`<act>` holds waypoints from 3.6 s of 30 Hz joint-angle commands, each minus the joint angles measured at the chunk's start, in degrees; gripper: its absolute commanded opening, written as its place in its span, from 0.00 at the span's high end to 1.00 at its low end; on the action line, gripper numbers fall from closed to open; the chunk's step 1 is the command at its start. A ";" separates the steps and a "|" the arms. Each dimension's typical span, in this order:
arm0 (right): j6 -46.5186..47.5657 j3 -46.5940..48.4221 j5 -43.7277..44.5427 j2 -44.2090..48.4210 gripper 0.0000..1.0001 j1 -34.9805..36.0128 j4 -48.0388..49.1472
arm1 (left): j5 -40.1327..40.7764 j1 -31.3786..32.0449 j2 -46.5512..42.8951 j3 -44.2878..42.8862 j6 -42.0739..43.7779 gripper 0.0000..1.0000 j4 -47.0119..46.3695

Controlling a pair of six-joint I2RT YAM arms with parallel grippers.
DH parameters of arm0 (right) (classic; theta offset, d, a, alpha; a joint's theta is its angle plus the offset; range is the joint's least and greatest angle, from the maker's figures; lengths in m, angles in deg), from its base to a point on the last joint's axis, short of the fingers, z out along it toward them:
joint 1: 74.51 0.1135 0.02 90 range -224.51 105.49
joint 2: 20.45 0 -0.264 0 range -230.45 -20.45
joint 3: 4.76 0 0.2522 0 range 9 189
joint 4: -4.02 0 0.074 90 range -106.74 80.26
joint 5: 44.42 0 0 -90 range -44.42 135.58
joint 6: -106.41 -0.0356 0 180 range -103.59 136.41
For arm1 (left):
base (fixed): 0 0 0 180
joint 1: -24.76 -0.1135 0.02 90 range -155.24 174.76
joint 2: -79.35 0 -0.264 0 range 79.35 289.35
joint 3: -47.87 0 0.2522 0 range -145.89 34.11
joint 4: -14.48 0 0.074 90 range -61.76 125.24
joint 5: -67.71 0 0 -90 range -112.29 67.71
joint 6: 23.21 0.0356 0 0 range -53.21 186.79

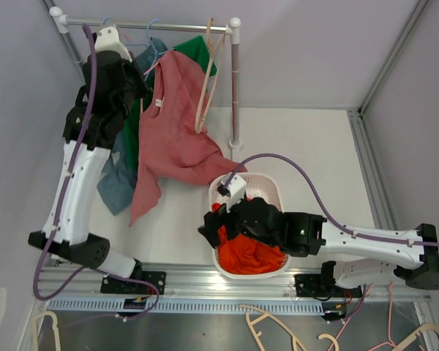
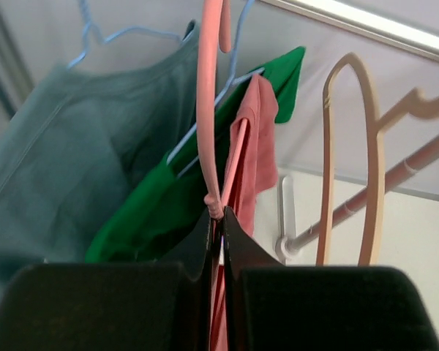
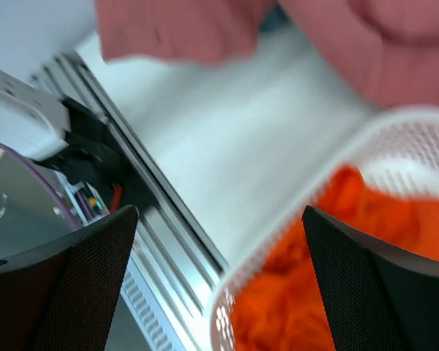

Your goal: Remove the t-shirt from the hanger

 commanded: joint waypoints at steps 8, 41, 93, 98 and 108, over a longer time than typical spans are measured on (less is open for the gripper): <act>20.40 0.79 -7.47 -12.77 0.01 2.93 41.21 | 14.41 6.45 -17.64 10.80 -13.76 0.99 9.74; 24.63 6.32 14.20 -22.10 0.00 19.72 40.45 | 6.85 8.74 -7.10 -0.46 -14.03 0.99 21.18; 19.44 9.58 20.12 -25.97 0.01 7.51 37.10 | 5.62 9.00 -12.82 4.56 -10.51 0.99 18.71; 19.79 11.16 16.17 -27.82 0.11 4.95 37.45 | 5.01 9.00 -12.64 4.74 -10.25 0.99 18.71; 22.96 3.00 2.89 -23.96 1.00 6.44 47.47 | 6.68 8.74 -9.22 1.05 -10.07 0.99 20.82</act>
